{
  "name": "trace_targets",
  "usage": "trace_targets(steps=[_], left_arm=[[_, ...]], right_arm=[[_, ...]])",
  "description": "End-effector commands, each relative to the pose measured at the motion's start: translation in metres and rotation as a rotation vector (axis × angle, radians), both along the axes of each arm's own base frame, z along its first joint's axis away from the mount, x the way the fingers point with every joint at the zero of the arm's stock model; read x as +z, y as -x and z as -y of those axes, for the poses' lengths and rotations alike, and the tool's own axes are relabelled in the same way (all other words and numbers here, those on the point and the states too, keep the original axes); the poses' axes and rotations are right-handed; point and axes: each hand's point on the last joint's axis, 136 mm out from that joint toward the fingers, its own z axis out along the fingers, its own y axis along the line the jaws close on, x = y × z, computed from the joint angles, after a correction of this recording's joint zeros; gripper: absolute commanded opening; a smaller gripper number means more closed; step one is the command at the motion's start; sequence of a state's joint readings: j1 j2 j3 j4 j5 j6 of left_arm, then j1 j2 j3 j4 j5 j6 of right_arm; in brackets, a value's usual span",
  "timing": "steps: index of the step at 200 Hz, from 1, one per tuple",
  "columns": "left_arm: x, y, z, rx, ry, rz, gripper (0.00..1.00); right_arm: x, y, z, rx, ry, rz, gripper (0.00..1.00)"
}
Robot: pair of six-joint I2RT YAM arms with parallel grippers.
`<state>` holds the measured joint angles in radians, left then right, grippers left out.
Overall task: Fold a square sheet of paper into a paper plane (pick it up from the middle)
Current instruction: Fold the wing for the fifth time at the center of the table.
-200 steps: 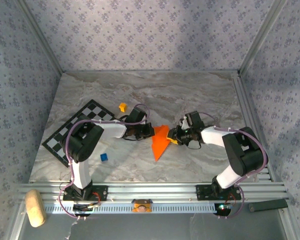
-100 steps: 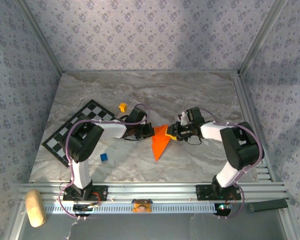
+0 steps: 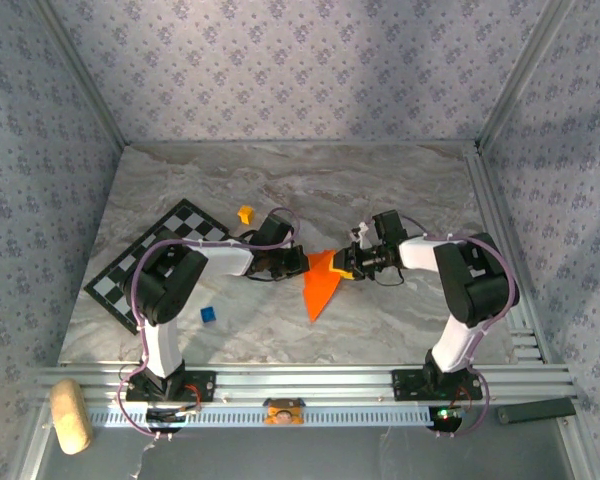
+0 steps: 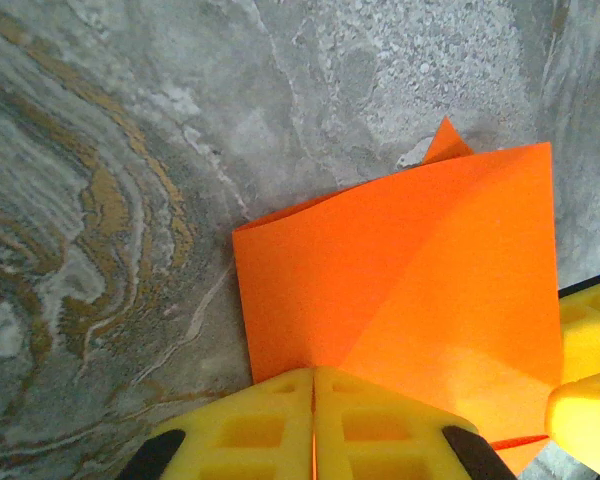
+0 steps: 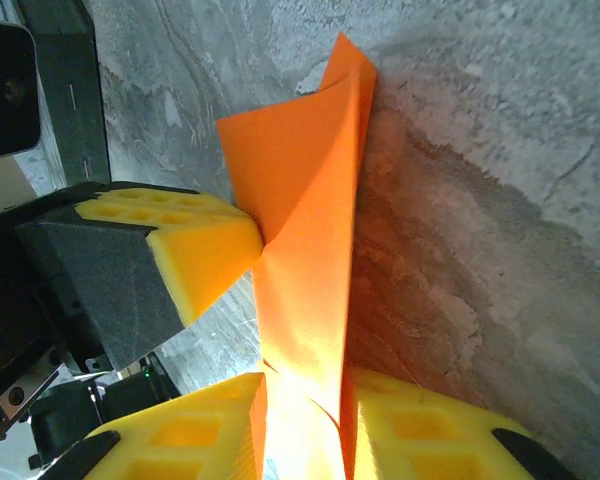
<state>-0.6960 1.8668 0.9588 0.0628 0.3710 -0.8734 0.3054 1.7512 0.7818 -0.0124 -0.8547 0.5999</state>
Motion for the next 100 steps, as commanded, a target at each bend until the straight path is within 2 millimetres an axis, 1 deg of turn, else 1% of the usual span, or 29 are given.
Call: trace_targets(steps=[1, 37, 76, 100], left_arm=[[-0.012, 0.008, -0.003, -0.027, -0.045, -0.038, 0.08], [-0.012, 0.008, -0.003, -0.026, -0.046, -0.038, 0.08], [-0.012, 0.008, -0.004, -0.026, -0.05, -0.04, 0.08], [-0.013, 0.008, -0.005, -0.025, -0.053, -0.041, 0.08]], right_arm=[[0.001, 0.0, -0.001, 0.03, -0.019, -0.003, 0.27], [-0.004, 0.002, 0.001, 0.039, -0.004, -0.01, 0.27], [-0.011, 0.002, 0.011, 0.022, 0.05, -0.012, 0.27], [-0.01, 0.004, 0.01, 0.035, 0.035, -0.011, 0.27]])
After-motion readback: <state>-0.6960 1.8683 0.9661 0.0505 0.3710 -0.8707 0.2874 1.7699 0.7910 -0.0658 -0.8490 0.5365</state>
